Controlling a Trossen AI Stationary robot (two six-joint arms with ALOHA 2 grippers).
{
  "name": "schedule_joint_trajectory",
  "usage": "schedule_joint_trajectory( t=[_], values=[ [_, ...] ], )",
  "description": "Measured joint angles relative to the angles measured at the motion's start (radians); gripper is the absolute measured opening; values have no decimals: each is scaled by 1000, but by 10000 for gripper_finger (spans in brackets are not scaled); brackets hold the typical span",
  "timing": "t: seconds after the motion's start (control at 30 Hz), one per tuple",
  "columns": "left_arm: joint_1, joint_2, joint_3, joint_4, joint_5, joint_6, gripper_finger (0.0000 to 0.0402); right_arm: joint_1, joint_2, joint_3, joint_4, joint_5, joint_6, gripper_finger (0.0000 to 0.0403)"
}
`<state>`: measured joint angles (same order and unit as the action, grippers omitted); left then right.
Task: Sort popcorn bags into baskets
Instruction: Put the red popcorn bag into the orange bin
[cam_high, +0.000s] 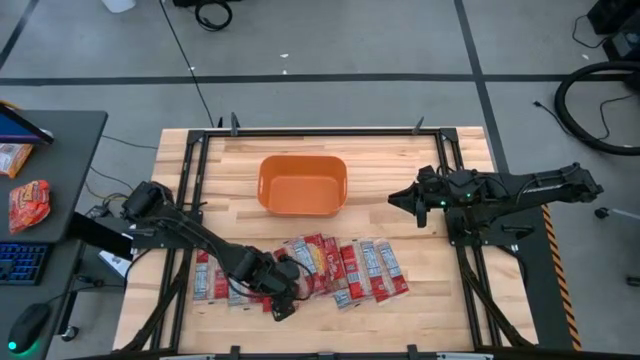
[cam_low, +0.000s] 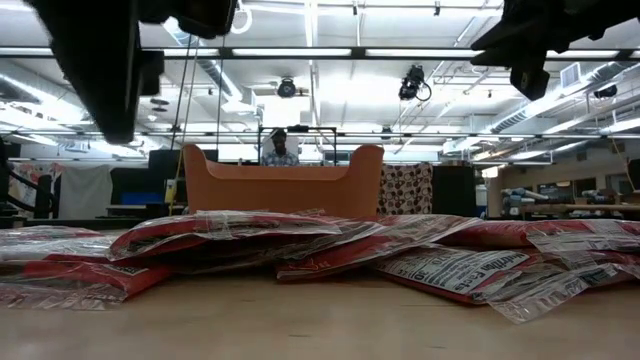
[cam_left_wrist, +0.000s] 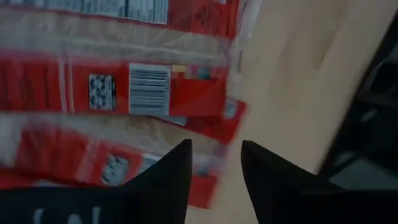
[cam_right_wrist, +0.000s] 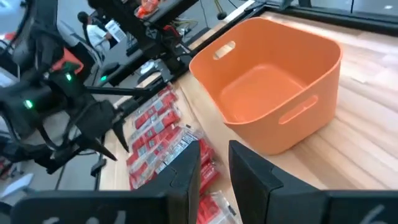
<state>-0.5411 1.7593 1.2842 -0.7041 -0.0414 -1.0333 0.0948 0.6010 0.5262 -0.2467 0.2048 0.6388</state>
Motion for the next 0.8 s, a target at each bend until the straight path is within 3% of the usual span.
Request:
schedule_joint_trajectory(
  t=[0.27, 0.37, 0.5, 0.67, 0.8],
  values=[
    [-11, -162, 1, -99, -121, -314, 119, 0, 5, 0, -2, -156, -106, 88],
    [13, -195, 2, -167, -151, -328, 118, 0, 13, 0, 5, -171, -93, 88],
    [86, -193, -9, -231, -155, -232, 117, 0, 18, 0, 2, -180, -120, 88],
    [185, -239, -202, -32, -46, -142, 116, 0, 18, 0, 2, -190, -119, 88],
    [230, -328, -390, 198, -3, -162, 116, 0, 11, 0, 0, -203, -116, 88]
  ],
)
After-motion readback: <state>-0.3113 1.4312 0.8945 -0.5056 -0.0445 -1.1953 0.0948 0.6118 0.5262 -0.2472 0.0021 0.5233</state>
